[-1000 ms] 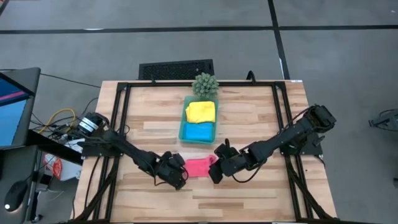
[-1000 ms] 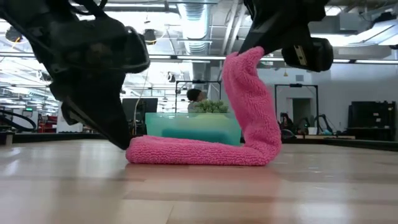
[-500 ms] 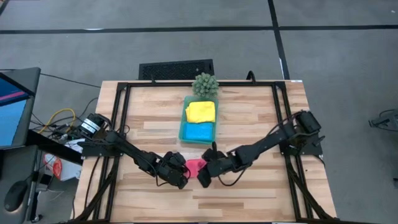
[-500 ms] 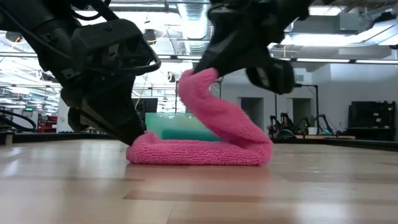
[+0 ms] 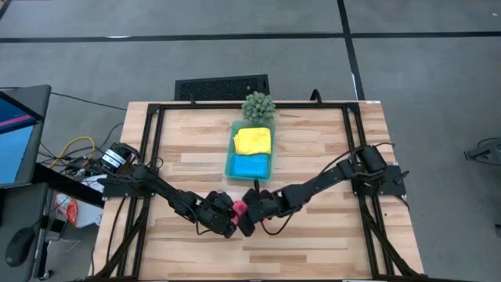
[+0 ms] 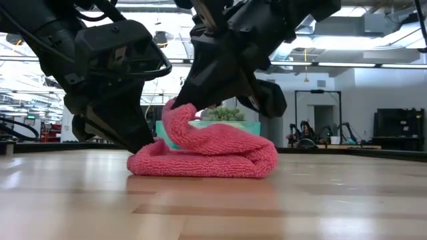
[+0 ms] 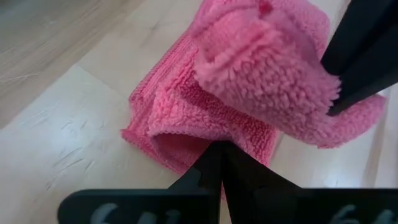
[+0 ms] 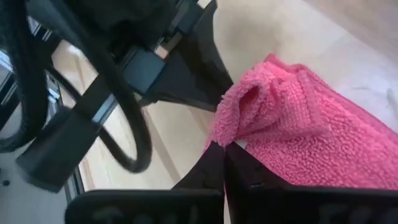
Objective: Fold microfiber towels
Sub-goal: Fold the pink micro fiber cloth, then put the pink micro fiber cloth into the bin on top of the blue micro fiber cloth
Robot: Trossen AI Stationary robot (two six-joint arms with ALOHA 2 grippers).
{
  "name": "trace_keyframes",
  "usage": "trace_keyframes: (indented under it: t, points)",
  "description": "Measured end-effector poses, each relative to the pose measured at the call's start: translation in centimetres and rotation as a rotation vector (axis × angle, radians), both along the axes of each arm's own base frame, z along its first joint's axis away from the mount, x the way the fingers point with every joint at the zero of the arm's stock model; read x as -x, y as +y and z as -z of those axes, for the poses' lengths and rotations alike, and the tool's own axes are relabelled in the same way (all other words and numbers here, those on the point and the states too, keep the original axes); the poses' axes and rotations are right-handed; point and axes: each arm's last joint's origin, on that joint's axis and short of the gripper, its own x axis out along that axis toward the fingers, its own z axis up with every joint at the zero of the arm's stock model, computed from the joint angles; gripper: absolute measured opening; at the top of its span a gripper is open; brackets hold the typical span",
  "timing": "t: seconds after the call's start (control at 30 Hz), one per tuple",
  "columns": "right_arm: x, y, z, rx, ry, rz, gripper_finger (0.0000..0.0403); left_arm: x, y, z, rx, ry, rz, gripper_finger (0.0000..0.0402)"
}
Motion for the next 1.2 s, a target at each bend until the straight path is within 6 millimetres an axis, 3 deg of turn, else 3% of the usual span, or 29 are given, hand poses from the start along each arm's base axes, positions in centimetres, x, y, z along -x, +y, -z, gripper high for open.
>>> trace_keyframes:
  t: [0.3,0.63,0.83,1.0,1.2]
  points:
    - [-0.2,-0.6,0.0,0.015,-0.006,0.021,0.0044,0.0,-0.1,0.0,0.008,0.003,0.001,0.0]
    - [-0.4,-0.8,-0.2,0.027,-0.034,0.005,0.0151,0.1,-0.2,0.0,0.042,0.018,0.019,0.0]
    - [-0.6,-0.9,-1.6,0.039,-0.1,-0.018,0.0196,0.1,-0.2,0.0,0.059,0.021,0.016,0.0]
    - [1.3,0.5,-2.4,0.136,-0.101,-0.019,0.0191,0.1,-0.3,0.1,0.085,0.032,0.027,0.0]
    - [4.6,2.0,-0.6,0.231,-0.062,0.048,0.0141,0.1,-0.3,0.1,0.098,0.038,0.037,0.0]
